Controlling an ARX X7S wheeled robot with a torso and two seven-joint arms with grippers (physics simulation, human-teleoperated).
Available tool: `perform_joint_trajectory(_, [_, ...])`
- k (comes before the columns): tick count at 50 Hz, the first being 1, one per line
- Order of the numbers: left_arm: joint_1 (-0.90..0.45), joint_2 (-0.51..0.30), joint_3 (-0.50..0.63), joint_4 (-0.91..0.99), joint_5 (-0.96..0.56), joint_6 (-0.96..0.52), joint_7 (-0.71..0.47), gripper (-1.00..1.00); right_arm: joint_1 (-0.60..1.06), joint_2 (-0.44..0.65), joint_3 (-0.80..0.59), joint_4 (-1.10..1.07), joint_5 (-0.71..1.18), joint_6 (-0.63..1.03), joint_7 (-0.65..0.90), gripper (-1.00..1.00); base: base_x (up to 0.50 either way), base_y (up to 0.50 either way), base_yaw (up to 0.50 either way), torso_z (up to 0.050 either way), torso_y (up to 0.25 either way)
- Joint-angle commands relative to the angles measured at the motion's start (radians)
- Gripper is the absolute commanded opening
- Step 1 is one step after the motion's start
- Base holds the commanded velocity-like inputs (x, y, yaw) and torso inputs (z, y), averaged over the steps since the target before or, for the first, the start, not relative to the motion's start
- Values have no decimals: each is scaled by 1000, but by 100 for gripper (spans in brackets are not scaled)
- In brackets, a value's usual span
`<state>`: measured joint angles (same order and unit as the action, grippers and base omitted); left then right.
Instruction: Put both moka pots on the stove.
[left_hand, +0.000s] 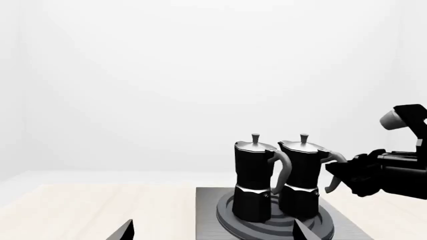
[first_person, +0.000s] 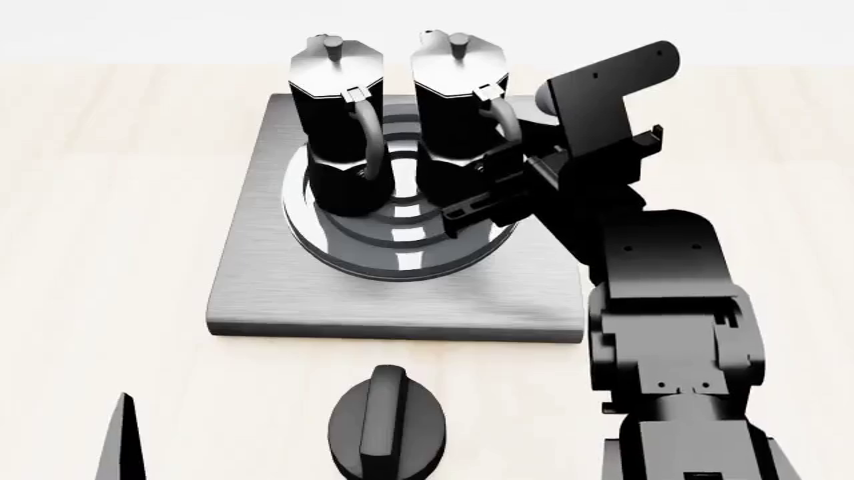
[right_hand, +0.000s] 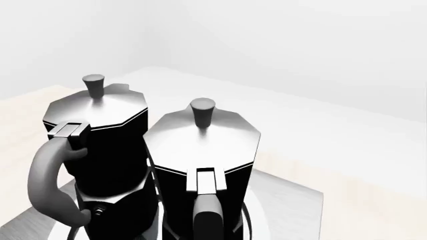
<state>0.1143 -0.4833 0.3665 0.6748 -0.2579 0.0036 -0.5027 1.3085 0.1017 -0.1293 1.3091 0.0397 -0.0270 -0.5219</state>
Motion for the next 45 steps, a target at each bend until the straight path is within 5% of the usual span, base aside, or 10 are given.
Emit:
perform_joint_trajectory(1, [-1,-3,1,3,-1,-1,-3,100,6,-3,53,-1,-12,-15,-3,-100,0,0,0,0,0])
perform_joint_trajectory(13, [-5,-1,7,-6,-1,3,-2,100,-2,-4,51,-1,-30,-2,-10,-100,0,0,0,0,1])
perform_joint_trajectory(14, [-5,-2,7,-5,-2,3,-2,100,-5,-5,47,-1,-35,-22,-5,100,0,0,0,0,0])
perform_joint_trajectory(34, [-10,-1,15,-13,-2,3,-3,100,6,11,112,-13,30,-63,-56,100,0,0,0,0,0])
perform_joint_trajectory(38, [-10,-1,18,-16,-1,5,-2,100,-161,13,140,-457,84,164,-57,100,0,0,0,0,0])
perform_joint_trajectory(45, [-10,-1,21,-18,2,6,-3,100,-331,-7,160,-901,78,251,73,100,0,0,0,0,0])
